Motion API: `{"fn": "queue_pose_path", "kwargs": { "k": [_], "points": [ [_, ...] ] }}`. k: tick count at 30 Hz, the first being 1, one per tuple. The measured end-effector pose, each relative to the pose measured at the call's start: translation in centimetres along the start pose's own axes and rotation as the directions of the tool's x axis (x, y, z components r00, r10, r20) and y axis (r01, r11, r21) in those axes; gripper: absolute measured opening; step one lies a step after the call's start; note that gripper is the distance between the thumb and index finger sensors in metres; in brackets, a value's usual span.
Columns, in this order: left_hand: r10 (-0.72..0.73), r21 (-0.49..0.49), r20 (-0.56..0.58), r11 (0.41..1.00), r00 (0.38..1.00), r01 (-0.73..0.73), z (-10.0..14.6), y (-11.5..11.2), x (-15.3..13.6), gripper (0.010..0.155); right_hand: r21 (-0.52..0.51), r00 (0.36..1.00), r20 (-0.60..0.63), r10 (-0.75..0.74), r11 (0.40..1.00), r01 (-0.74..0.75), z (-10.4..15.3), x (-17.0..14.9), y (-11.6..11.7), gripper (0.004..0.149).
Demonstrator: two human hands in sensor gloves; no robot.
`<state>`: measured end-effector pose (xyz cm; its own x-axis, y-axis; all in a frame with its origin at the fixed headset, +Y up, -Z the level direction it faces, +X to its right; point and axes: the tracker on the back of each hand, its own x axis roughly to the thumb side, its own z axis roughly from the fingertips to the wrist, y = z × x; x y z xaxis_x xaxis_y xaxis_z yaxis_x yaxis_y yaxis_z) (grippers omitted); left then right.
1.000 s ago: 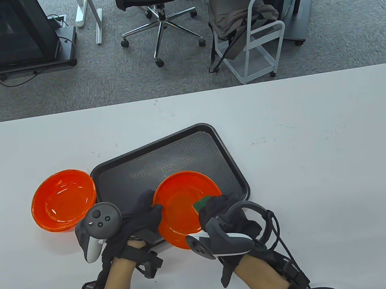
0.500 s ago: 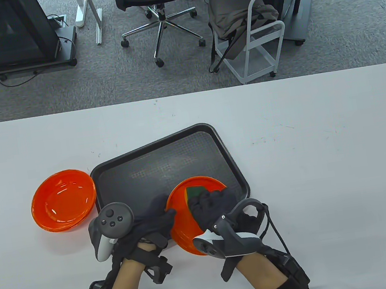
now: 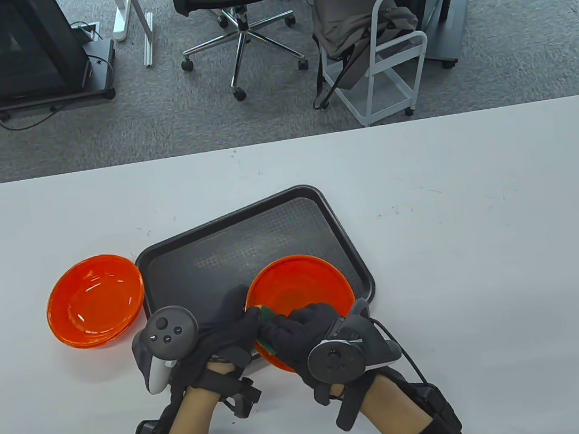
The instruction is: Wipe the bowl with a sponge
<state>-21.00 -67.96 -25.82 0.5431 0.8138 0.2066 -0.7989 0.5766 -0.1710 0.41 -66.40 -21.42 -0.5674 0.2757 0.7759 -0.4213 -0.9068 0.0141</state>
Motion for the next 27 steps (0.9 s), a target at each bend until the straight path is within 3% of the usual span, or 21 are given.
{"fn": "queue_pose_path", "kwargs": {
  "k": [4, 8, 15, 27],
  "points": [
    [0.014, 0.039, -0.010, 0.999, 1.000, -0.014, 0.1, 1.1, -0.3, 0.058, 0.061, 1.000, 0.019, -0.006, 0.998, 0.005, -0.1, 0.5, -0.3, 0.046],
    [0.048, 0.080, -0.023, 0.996, 0.999, -0.046, 0.2, 2.3, -1.0, 0.058, 0.159, 0.992, 0.033, 0.125, 0.979, -0.129, -0.1, 1.2, -1.0, 0.046],
    [0.098, 0.112, -0.039, 0.989, 0.994, -0.093, 0.2, 3.3, -1.7, 0.058, 0.193, 0.939, 0.016, 0.343, 0.921, -0.339, -0.1, 1.8, -1.9, 0.047],
    [0.244, 0.189, -0.075, 0.956, 0.967, -0.226, 0.8, 5.8, -3.7, 0.058, -0.051, 0.878, -0.080, 0.472, 0.878, -0.477, 1.4, 0.6, -4.8, 0.046]
  ]
}}
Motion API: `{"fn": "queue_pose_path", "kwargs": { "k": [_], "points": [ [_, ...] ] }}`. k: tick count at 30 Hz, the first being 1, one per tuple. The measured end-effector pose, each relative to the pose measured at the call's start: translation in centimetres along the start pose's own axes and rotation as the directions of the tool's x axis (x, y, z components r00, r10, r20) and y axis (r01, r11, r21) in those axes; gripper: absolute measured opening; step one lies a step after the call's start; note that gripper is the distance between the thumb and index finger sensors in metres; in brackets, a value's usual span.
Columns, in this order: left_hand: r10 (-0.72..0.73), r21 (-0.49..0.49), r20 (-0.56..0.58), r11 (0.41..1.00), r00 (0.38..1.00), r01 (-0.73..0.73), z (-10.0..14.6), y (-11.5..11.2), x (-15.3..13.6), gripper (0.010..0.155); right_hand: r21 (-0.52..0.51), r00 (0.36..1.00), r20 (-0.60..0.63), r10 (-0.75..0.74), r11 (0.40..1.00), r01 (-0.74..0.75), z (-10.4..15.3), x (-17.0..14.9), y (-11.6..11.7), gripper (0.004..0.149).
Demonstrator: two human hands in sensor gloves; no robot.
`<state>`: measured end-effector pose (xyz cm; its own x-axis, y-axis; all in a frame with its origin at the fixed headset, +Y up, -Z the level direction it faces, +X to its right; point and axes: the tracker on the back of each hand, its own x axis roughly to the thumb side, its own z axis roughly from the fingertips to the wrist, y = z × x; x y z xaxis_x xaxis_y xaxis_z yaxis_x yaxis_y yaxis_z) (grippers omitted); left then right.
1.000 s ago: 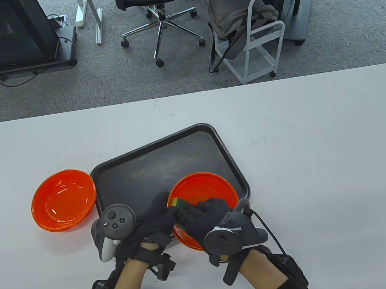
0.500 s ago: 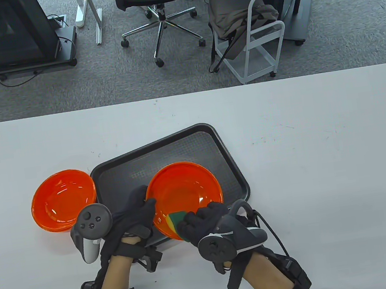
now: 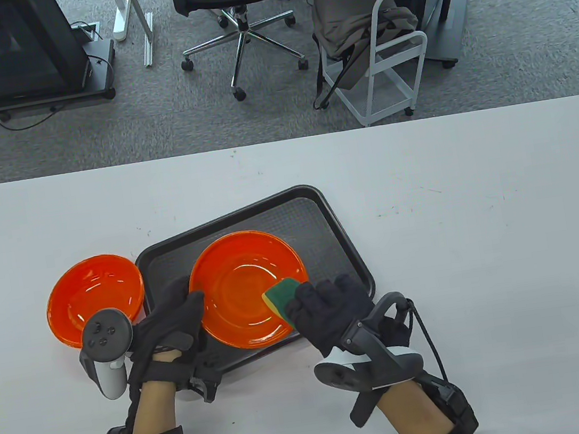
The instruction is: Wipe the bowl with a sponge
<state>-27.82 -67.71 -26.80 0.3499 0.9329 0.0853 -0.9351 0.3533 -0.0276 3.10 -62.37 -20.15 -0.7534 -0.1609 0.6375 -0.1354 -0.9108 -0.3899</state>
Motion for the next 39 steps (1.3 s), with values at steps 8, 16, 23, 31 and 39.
{"fn": "queue_pose_path", "kwargs": {
  "k": [8, 16, 23, 31, 39],
  "points": [
    [0.178, 0.017, -0.048, 0.984, 0.983, -0.178, -0.1, 1.5, -1.4, 0.058, -0.186, 0.991, -0.101, -0.086, 0.980, 0.066, 1.3, -2.6, -0.1, 0.047],
    [0.348, -0.039, -0.058, 0.936, 0.936, -0.350, -0.1, 1.4, -1.9, 0.057, -0.396, 0.739, -0.054, -0.672, 0.693, 0.602, 2.0, -4.3, 2.0, 0.049],
    [0.252, -0.008, -0.093, 0.967, 0.963, -0.254, 0.2, 1.2, -1.7, 0.059, -0.417, 0.567, -0.008, -0.823, 0.518, 0.746, 1.9, -4.2, 3.3, 0.050],
    [0.070, -0.077, -0.110, 0.994, 0.991, -0.079, -0.1, -0.7, -1.0, 0.057, -0.458, 0.583, 0.016, -0.812, 0.513, 0.726, 2.1, -4.2, 3.2, 0.048],
    [0.120, -0.311, -0.075, 0.940, 0.990, -0.138, -0.2, -2.6, -0.3, 0.055, -0.535, 0.505, 0.002, -0.863, 0.425, 0.730, 2.7, -5.2, 3.5, 0.046]
  ]
}}
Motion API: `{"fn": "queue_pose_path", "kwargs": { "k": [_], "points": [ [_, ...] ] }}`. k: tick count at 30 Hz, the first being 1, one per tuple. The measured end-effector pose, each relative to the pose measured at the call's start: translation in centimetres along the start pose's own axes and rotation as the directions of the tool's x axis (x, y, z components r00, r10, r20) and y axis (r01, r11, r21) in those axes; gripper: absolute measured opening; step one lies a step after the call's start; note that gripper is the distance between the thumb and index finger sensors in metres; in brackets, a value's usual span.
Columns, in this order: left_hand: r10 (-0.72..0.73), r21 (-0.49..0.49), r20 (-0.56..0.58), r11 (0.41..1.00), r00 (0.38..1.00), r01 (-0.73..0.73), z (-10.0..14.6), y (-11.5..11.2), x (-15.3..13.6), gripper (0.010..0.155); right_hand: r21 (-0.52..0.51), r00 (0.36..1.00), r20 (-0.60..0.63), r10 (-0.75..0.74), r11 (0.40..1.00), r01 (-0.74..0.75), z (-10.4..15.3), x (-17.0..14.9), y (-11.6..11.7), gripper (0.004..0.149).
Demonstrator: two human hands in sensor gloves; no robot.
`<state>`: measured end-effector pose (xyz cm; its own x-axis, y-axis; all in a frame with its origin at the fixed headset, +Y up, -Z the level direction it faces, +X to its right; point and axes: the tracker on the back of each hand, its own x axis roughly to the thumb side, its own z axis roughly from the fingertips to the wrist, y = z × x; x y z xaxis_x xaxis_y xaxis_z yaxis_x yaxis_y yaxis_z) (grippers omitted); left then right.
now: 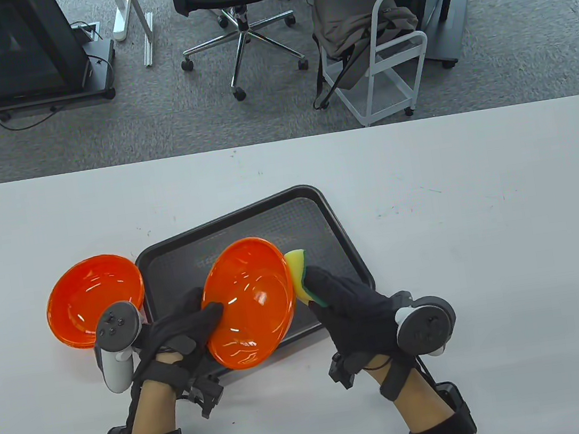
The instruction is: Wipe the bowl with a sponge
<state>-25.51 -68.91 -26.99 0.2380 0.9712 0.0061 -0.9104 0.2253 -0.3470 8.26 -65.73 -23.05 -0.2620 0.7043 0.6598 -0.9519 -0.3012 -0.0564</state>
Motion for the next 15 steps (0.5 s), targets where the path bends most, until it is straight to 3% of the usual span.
{"fn": "queue_pose_path", "kwargs": {
  "k": [6, 15],
  "points": [
    [-0.062, -0.106, 0.042, 0.992, 0.997, 0.066, -0.3, -2.0, 0.9, 0.055, -0.007, 0.996, -0.044, -0.081, 0.997, 0.081, 0.1, -0.7, 0.0, 0.046],
    [-0.031, -0.095, 0.143, 0.994, 0.989, 0.045, -0.3, -3.2, 1.8, 0.054, 0.041, 0.959, -0.149, -0.239, 0.968, 0.247, 0.3, -1.9, 1.4, 0.046]
  ]
}}
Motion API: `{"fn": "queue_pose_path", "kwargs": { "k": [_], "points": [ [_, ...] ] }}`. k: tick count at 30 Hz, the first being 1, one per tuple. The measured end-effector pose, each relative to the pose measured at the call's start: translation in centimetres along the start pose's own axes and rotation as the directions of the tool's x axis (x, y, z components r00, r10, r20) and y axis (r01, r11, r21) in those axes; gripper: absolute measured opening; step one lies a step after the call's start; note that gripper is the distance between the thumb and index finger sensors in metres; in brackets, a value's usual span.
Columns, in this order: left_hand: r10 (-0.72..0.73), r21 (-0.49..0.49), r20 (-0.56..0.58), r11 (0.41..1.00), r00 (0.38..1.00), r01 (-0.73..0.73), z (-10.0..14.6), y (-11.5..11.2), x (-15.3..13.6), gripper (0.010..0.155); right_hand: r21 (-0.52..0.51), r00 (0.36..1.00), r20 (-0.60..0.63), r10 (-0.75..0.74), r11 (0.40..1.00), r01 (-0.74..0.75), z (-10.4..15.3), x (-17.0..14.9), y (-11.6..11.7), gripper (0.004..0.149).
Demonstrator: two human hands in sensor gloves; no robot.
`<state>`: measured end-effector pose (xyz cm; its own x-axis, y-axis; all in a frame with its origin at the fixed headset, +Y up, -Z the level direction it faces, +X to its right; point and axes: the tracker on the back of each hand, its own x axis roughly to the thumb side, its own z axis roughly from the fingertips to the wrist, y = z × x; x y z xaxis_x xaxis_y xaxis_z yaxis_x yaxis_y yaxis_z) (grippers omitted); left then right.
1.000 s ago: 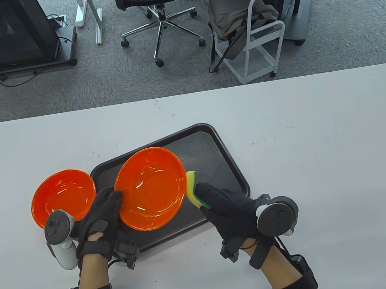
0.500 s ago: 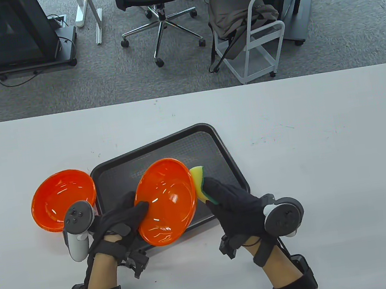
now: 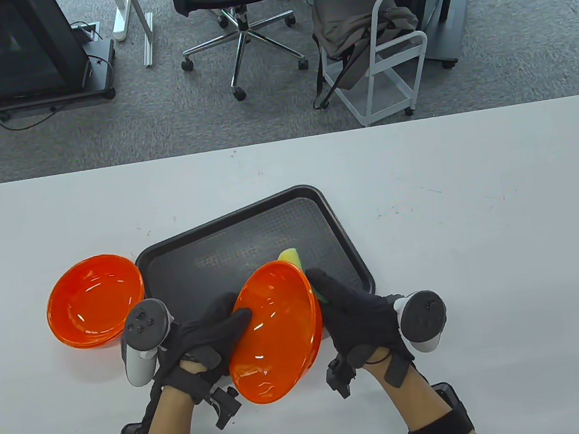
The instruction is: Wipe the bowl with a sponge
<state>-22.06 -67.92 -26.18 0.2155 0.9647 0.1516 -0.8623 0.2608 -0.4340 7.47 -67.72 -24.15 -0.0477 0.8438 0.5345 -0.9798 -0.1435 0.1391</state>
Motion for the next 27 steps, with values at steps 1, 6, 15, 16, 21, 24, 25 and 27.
{"fn": "queue_pose_path", "kwargs": {
  "k": [1, 6, 15, 16, 21, 24, 25, 27],
  "points": [
    [0.005, 0.010, 0.010, 1.000, 1.000, -0.005, 0.0, 0.0, 0.1, 0.054, 0.014, 1.000, -0.009, -0.014, 1.000, 0.014, 0.0, -0.1, 0.2, 0.046],
    [0.005, 0.067, 0.055, 0.998, 0.998, -0.008, 0.2, 0.1, 0.5, 0.053, 0.069, 0.997, -0.050, -0.057, 0.996, 0.061, 0.0, -0.4, 1.2, 0.047],
    [0.036, 0.131, 0.097, 0.990, 0.995, -0.049, 0.2, 0.2, 0.6, 0.053, 0.166, 0.985, -0.120, -0.123, 0.976, 0.142, 0.1, -0.9, 2.5, 0.049],
    [0.037, 0.142, 0.102, 0.989, 0.994, -0.051, 0.3, 0.3, 0.6, 0.052, 0.177, 0.984, -0.124, -0.126, 0.973, 0.147, 0.1, -0.9, 2.7, 0.049],
    [0.060, 0.291, 0.091, 0.953, 0.994, -0.084, 0.8, 1.6, 0.1, 0.052, 0.275, 0.984, -0.135, -0.117, 0.950, 0.151, 0.2, -0.6, 4.2, 0.049],
    [0.077, 0.365, 0.066, 0.926, 0.995, -0.096, 1.2, 2.7, -0.5, 0.053, 0.296, 0.981, -0.127, -0.147, 0.938, 0.179, 0.2, -0.2, 4.5, 0.048],
    [0.071, 0.399, 0.051, 0.913, 0.996, -0.085, 1.4, 3.1, -0.7, 0.052, 0.299, 0.981, -0.121, -0.154, 0.937, 0.184, 0.1, 0.1, 4.6, 0.048],
    [0.065, 0.427, 0.023, 0.902, 0.998, -0.069, 1.6, 3.7, -1.1, 0.052, 0.299, 0.981, -0.108, -0.158, 0.936, 0.184, 0.1, 0.4, 4.5, 0.048]
  ]
}}
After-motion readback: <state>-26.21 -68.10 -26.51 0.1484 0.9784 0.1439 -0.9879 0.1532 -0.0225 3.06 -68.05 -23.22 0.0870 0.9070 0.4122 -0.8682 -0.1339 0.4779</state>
